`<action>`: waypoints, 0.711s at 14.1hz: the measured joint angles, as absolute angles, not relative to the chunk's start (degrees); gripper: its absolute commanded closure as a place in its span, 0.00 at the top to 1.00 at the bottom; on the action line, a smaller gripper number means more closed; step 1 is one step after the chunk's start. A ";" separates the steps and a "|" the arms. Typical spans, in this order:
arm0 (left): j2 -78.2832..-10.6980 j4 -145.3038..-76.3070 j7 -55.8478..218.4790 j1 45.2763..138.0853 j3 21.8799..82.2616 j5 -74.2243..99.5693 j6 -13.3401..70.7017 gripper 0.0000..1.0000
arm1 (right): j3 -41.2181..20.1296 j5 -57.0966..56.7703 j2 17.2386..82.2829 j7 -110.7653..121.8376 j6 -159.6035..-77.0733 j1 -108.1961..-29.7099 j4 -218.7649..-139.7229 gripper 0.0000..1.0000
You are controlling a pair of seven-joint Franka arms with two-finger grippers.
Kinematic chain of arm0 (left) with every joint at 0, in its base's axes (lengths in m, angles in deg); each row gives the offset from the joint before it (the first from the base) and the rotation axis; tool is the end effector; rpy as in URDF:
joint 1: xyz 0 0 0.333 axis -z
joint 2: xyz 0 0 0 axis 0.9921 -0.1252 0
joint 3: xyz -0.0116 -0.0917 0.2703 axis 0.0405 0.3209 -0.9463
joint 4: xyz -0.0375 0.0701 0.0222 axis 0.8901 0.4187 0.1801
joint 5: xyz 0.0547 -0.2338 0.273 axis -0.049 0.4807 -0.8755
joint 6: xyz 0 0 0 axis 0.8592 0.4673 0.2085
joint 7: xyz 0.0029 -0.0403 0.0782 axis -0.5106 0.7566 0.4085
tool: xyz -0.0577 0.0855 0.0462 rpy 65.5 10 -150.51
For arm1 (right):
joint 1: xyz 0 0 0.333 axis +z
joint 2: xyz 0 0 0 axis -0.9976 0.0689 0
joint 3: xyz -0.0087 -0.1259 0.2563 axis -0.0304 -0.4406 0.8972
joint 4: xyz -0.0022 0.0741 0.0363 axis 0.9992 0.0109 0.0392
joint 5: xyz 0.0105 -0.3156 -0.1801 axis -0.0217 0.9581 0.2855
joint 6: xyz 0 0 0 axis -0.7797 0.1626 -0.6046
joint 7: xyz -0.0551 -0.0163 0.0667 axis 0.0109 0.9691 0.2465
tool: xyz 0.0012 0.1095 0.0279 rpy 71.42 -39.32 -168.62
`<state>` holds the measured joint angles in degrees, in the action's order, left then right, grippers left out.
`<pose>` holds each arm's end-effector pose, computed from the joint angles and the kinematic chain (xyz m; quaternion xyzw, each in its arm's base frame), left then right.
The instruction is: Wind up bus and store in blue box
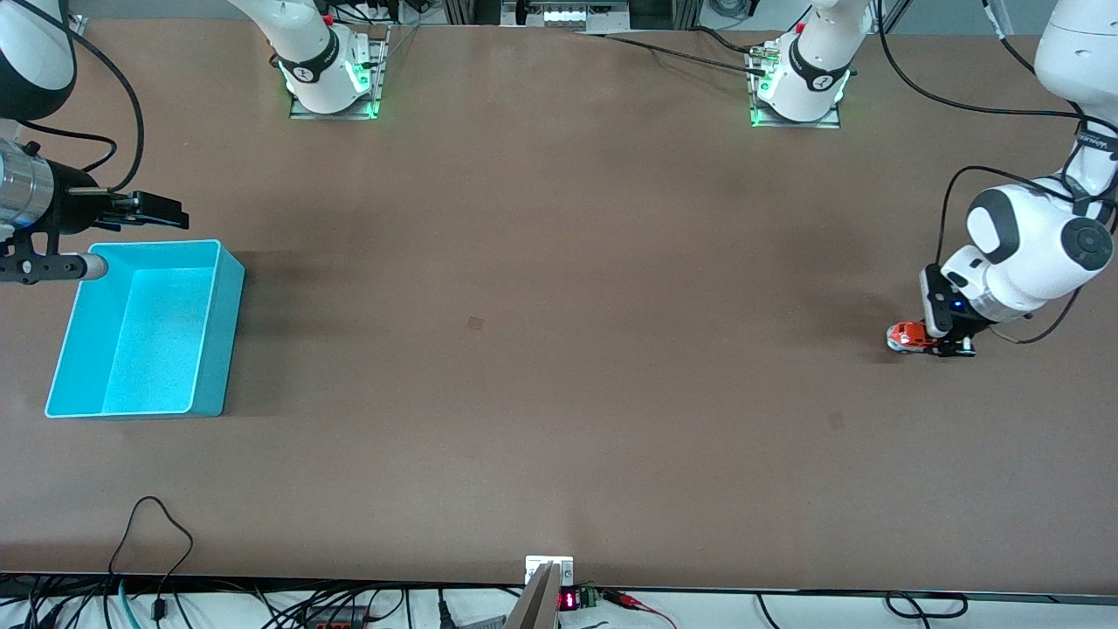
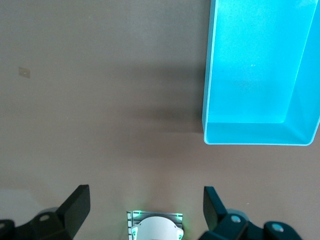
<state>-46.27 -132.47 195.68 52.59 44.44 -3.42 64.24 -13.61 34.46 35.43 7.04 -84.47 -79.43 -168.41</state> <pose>0.5252 0.1827 0.1872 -0.6870 0.7255 -0.0276 0.0304 0.5428 -0.0078 0.5078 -0.9907 -0.0137 0.1348 0.0147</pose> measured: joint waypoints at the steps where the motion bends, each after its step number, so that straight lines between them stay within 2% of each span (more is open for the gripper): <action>1: -46.60 -131.92 197.09 51.50 44.43 -3.42 64.24 0.46 | -13.62 34.46 35.43 7.04 -84.45 -79.44 -168.41 1.00; 2: -46.92 -131.38 198.25 50.55 44.43 -3.42 64.24 0.69 | -13.64 34.46 35.43 7.04 -84.43 -79.44 -168.41 1.00; 3: -47.16 -130.99 199.13 49.86 44.43 -3.42 64.24 1.00 | -13.65 34.46 35.43 7.04 -84.38 -79.44 -168.41 1.00; 7: -48.33 -130.37 200.20 49.94 44.79 -3.42 59.33 1.00 | -13.65 34.46 35.42 7.05 -84.17 -79.44 -168.40 1.00; 10: -44.74 -126.19 200.29 53.87 45.67 -3.42 49.94 1.00 | -13.64 34.46 35.42 7.05 -83.26 -79.43 -168.40 1.00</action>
